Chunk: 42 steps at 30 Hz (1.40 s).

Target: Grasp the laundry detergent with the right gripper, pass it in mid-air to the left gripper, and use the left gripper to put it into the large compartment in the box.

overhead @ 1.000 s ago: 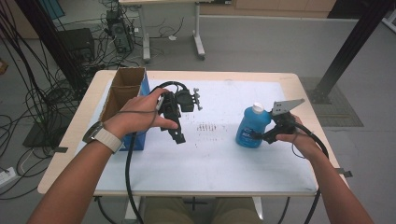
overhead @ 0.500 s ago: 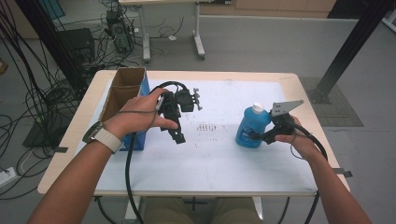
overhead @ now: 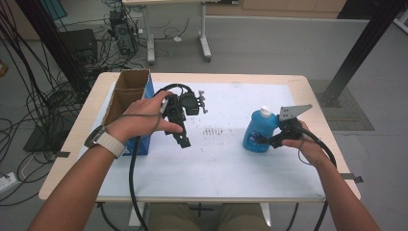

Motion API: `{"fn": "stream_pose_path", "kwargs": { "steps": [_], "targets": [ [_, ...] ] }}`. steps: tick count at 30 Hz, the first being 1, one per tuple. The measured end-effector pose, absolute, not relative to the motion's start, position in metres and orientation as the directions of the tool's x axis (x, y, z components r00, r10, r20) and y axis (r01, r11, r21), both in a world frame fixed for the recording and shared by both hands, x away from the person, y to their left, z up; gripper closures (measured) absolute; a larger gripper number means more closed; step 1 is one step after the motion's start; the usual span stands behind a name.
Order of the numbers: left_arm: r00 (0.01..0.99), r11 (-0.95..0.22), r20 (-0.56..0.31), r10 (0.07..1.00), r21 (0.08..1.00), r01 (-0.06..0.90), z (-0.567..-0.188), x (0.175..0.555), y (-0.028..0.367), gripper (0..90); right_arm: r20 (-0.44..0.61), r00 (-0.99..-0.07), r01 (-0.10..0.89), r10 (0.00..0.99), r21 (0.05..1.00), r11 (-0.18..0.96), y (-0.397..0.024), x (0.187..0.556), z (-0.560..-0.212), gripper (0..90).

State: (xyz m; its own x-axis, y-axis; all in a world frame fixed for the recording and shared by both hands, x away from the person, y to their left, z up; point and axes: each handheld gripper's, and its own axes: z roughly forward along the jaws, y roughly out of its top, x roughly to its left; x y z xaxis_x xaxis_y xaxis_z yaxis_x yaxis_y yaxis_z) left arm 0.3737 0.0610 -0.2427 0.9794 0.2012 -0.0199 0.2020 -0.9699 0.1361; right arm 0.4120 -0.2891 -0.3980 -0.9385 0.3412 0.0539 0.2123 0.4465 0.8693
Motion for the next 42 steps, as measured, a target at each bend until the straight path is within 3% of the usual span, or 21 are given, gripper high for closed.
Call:
{"fn": "stream_pose_path", "kwargs": {
  "steps": [19, 42],
  "targets": [
    [0.979, -0.97, -0.02, 0.202, 0.134, 0.202, -0.2428, 0.3734, 0.0605, 8.8, 0.046, -0.94, 0.2, 0.337, 0.877, 0.436, -0.288, 0.4123, -0.3999, 27.5],
    [0.98, -0.971, -0.019, 0.2, 0.131, 0.2, -0.2425, 0.3736, 0.0614, 8.8, 0.029, -0.945, 0.176, 0.325, 0.884, 0.434, -0.2854, 0.4119, -0.4012, 40.3]
  ]
}}
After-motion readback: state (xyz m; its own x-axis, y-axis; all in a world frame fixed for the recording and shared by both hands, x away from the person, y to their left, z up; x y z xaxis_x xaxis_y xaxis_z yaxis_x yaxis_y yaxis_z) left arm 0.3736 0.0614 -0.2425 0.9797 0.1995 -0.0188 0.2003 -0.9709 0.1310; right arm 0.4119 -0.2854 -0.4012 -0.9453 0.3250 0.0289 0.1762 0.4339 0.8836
